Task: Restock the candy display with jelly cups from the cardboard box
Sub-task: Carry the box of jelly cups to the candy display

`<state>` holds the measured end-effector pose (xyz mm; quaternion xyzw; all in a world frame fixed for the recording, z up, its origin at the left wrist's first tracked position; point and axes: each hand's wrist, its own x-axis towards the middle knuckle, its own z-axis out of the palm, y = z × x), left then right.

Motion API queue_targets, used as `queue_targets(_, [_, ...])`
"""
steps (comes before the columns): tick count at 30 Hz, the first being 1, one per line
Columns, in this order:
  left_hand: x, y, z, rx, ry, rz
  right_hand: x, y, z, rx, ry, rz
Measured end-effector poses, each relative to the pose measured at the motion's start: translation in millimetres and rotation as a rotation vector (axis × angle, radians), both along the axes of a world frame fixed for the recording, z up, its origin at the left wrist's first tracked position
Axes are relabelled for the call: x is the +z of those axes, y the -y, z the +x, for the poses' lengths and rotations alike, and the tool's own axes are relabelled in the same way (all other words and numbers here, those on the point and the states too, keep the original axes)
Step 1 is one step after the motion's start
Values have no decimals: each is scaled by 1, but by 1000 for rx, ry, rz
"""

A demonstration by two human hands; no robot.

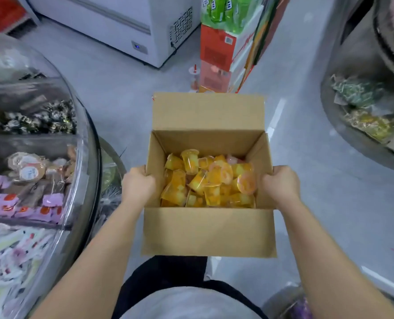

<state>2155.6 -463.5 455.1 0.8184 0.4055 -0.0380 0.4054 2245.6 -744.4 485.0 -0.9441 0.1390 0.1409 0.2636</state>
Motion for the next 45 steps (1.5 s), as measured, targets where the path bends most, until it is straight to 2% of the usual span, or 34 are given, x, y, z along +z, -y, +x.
queue_targets(5, [-15,-44,118,17,7,-46,-5,-53,138,71,-24,-18])
queue_targets(13, [1,-120,254,239,2,-45,8,-159,326,276,-3,-3])
queue_targets(20, [-22,-183,346,564,-48,9,-29,-287,492,655,-3,-23])
queue_targets(25, [-15,-215,394,814,-69,-12,-27,-386,574,915,-25,-49])
queue_targets(32, [-37,-283,431,1127,-71,-39,-51,-542,628,1118,-135,-39])
queue_targets(36, [-60,-323,440,1258,-66,-94,-72,-624,632,1241,-151,-109])
queue_targets(40, [-76,-337,449,1392,-111,-170,-77,-704,629,1456,-103,-198])
queue_targets(45, [-91,-329,478,1663,-120,-214,-101,-780,615,1751,-128,-321])
